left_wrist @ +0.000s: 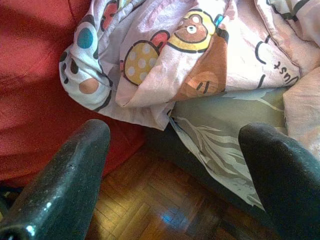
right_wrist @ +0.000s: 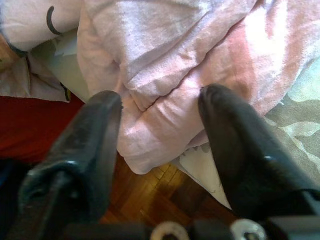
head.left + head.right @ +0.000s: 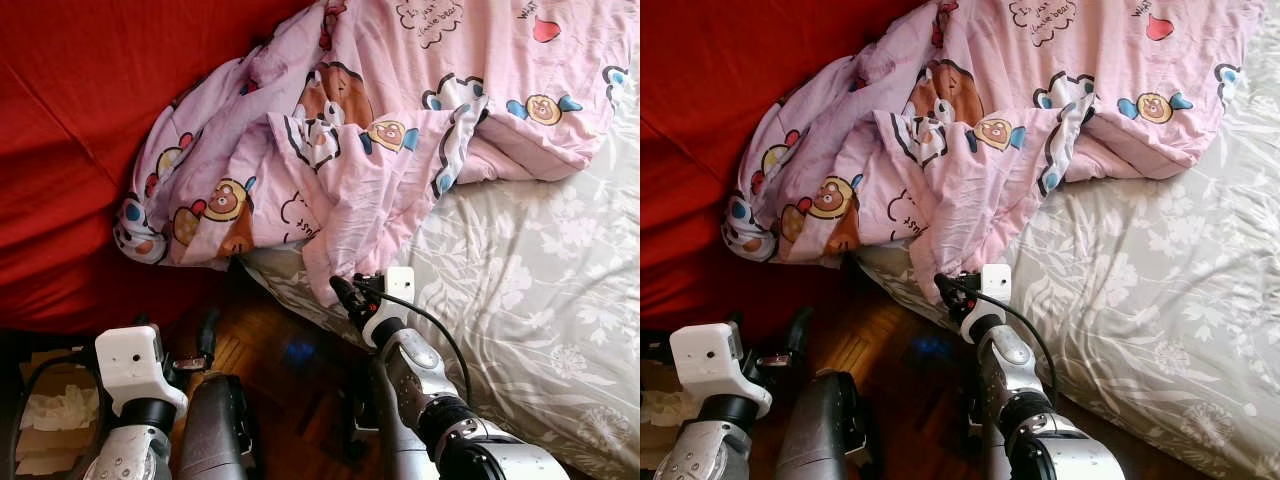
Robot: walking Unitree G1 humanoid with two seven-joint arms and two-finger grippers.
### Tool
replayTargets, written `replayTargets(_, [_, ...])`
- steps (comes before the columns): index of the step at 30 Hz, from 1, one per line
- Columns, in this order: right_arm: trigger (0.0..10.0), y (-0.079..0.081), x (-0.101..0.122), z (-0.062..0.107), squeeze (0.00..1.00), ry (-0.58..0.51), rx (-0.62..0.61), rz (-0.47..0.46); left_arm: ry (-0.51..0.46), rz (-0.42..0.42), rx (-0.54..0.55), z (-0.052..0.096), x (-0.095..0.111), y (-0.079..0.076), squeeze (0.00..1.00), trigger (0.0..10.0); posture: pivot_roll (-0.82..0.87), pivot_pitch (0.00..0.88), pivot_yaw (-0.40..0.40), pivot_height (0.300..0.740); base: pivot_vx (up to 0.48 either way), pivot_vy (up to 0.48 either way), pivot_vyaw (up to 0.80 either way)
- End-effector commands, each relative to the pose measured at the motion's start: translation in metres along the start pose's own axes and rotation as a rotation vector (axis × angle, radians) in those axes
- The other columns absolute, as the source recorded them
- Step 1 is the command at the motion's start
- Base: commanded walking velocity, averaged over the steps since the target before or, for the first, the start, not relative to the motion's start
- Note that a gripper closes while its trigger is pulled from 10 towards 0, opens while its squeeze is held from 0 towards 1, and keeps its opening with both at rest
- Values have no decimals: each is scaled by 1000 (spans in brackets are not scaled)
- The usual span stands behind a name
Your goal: Clean up the room
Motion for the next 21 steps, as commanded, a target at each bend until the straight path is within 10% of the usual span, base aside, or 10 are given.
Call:
replayTargets(1, [10000,3,-18,6,1000,50,-6,-11,29,-3,13,5,-4,3,0,10000,202,595,-133,626,0,0,0])
replayTargets(13, [10000,-20,-5,11,1000,-4,-78,103,45,34,47,-9,-23,12,0,10000,186,501,-149,626,0,0,0])
replayTargets(14, [10000,-26,-2,13,24,-14,-85,128,46,35,52,-12,-25,14,0,10000,179,471,-153,626,0,0,0])
replayTargets(21, [10000,-67,18,30,0,-105,-160,169,44,24,57,-32,-39,23,0,10000,170,344,-164,626,0,0,0])
Point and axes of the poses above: a point about 5 cm out from each wrist's last joint towards the gripper, its own z axis pointing back from the gripper into the wrist, its own x axis along the axis of the wrist's last joint, y = z × x, the point moved 5 cm from there along -z, pointing out of the wrist towards the gripper, and after that the axes turned 5 degrees about z, right-handed, at the moved point
